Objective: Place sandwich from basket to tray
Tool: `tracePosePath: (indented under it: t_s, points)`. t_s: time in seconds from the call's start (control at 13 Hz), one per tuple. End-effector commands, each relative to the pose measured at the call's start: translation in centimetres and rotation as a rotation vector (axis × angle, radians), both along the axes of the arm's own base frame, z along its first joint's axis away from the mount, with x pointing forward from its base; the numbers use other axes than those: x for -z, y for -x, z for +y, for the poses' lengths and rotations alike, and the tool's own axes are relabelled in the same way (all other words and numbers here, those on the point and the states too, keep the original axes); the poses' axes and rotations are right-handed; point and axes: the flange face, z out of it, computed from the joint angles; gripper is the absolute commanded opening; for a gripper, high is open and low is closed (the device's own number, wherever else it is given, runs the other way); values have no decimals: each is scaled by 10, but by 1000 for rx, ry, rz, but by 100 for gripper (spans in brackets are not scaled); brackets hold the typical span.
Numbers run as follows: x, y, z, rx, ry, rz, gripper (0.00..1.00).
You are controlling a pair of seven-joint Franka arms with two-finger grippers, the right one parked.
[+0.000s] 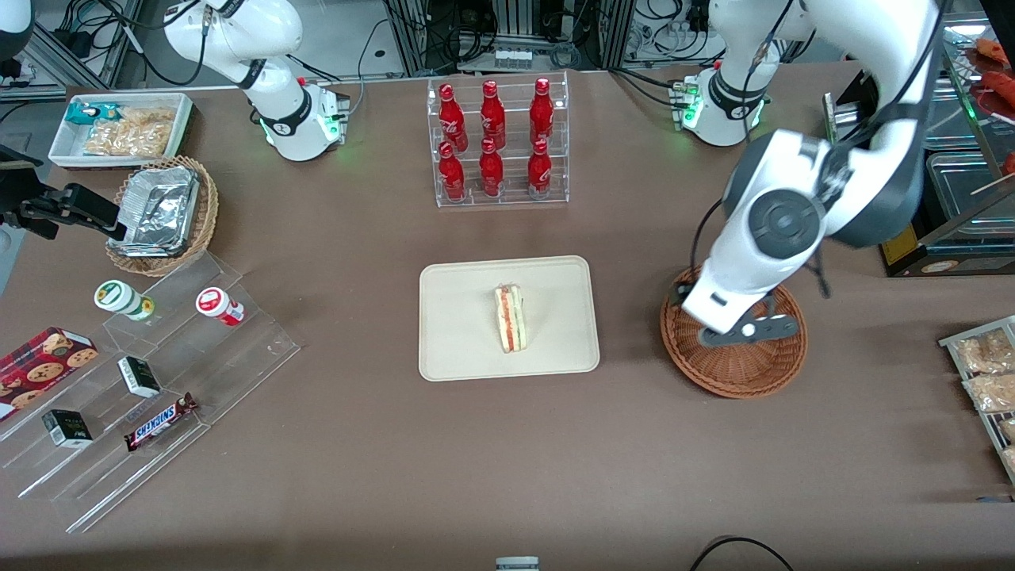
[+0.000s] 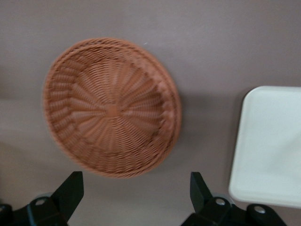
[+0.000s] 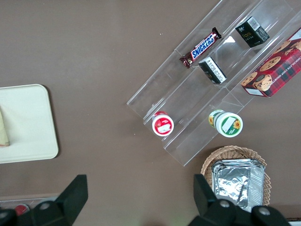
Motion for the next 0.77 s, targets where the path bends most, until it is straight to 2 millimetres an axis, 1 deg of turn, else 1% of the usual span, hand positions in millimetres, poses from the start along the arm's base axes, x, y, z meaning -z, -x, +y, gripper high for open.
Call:
tracePosePath:
  t_s: [0.0,0.08,0.15,0.23,0.31,0.46,0.54,0.62,0.69]
  points:
    - [-42,30,40,74,19,43,100]
    - [-60,33,48,123,47,53,100]
    - [-74,33,60,173,55,60,100]
    - [-87,30,82,192,64,60,100]
    - [-96,28,96,207,71,55,100]
    - [-122,27,120,218,76,8,100]
    - [-135,25,128,211,78,-16,100]
    - [-150,28,134,208,77,-29,100]
    - [-157,30,136,206,78,-34,100]
